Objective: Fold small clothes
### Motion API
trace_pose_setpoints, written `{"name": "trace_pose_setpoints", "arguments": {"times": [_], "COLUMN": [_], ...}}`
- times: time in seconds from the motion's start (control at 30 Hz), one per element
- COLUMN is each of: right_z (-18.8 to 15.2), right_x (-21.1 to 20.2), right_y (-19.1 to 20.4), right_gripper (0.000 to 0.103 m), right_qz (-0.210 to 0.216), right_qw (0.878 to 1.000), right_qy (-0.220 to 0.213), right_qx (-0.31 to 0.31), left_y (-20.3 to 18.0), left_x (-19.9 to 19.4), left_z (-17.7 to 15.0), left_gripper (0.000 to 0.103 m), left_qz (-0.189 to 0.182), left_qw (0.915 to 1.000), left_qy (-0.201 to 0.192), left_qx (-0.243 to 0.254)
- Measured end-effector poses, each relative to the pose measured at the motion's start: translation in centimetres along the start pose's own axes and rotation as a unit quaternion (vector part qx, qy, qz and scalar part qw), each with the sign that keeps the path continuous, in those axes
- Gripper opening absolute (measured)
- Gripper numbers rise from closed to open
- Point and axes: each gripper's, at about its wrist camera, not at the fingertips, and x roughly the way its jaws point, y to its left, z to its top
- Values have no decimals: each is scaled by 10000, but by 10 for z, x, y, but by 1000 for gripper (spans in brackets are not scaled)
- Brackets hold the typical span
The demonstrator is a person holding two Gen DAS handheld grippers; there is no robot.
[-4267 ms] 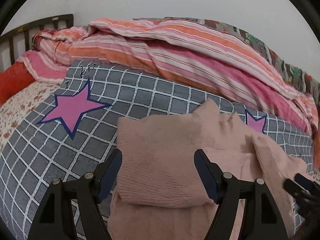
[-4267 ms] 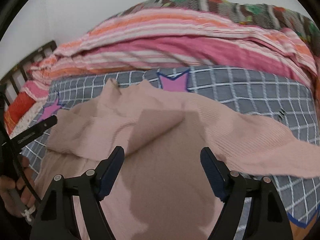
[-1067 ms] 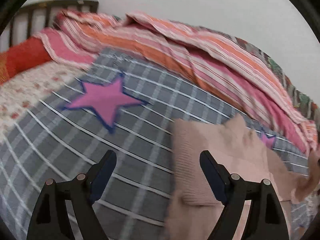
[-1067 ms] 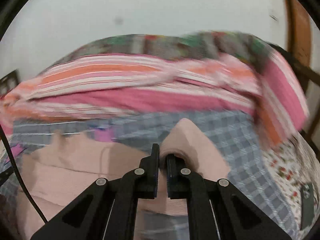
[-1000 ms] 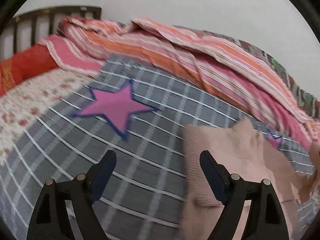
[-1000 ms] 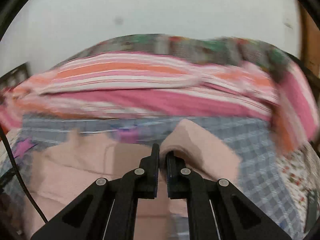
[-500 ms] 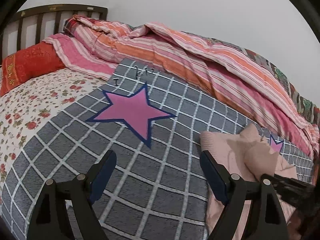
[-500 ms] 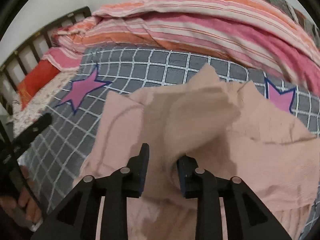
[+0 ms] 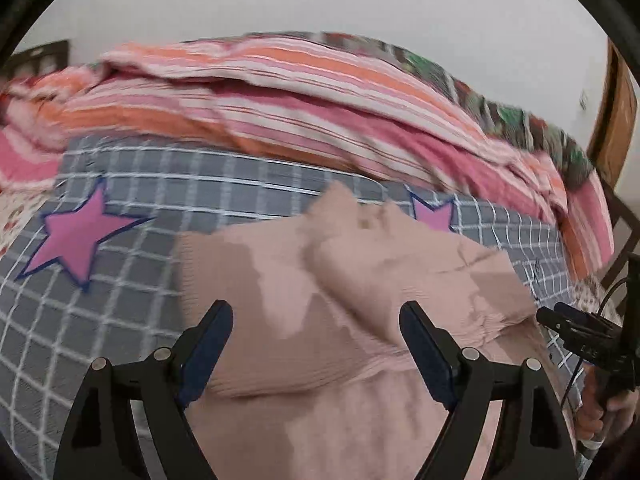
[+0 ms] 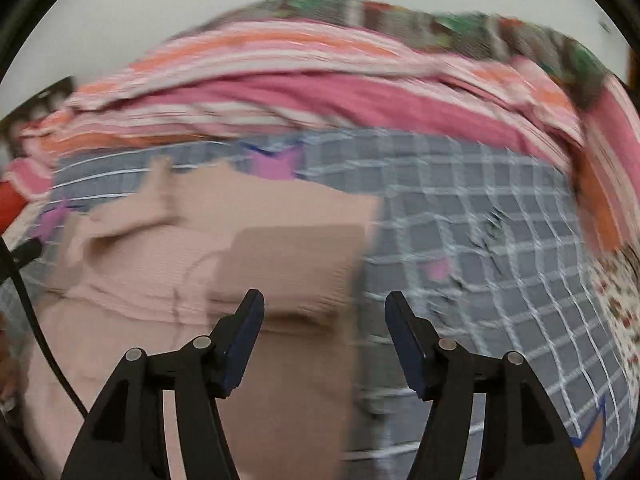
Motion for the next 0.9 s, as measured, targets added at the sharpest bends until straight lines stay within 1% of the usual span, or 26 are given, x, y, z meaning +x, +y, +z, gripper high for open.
{"name": "trace_pose_setpoints", "arguments": {"times": [0.1,0.17,0.2,0.27,0.3,0.37,0.43,0.47,0.5,0.57,0.6,0.67,0.73,0.77,0.8,0.83,0.9], "right_z": [-8,-8,-10,-12,-10,-4,0,1,1,-3,-5,-8,-9,-9,-9,-10,-11], "right_x": [9,17,22,32,37,42,44,45,46,47,44,39,37,38,38,38,38], "right_y": [-21,-22,-23,-19,-18,-12,-7,-7,-11,-25,-34,-40,-42,-41,-40,-40,-43], "right_gripper": [62,62,62,62,62,62,62,62,62,62,62,62,62,62,62,62,62], "right_qz": [120,115,141,265,274,286,188,75,36,195,348,387,328,290,274,266,318], "right_qw": [9995,9995,9993,9989,9987,9988,9993,9995,9994,9975,9958,9946,9946,9947,9948,9947,9939], "right_qy": [150,215,249,343,389,391,328,300,282,288,229,139,98,105,116,122,128], "right_qx": [234,213,225,191,155,68,15,68,217,609,811,955,985,982,977,990,1043], "left_y": [-20,-29,-32,-33,-30,-21,-4,7,13,20,22,26,31,36,41,47,52], "left_x": [23,40,47,57,60,61,58,51,46,37,33,28,25,25,26,27,28], "left_z": [1,1,0,-2,-2,-3,-2,-3,-3,-6,-8,-14,-15,-16,-16,-17,-16], "left_gripper": [86,86,86,85,84,84,84,84,84,84,84,84,78,76,73,66,58], "left_qz": [136,255,309,523,608,641,703,637,588,500,527,562,567,518,454,403,366], "left_qw": [9997,9984,9978,9967,9962,9955,9934,9923,9920,9929,9934,9941,9934,9927,9918,9907,9896], "left_qy": [194,501,585,616,622,613,516,416,357,255,230,198,163,161,176,211,240], "left_qx": [9,-5,41,15,-77,-336,-749,-982,-1058,-1052,-988,-904,-980,-1078,-1184,-1284,-1373]}}
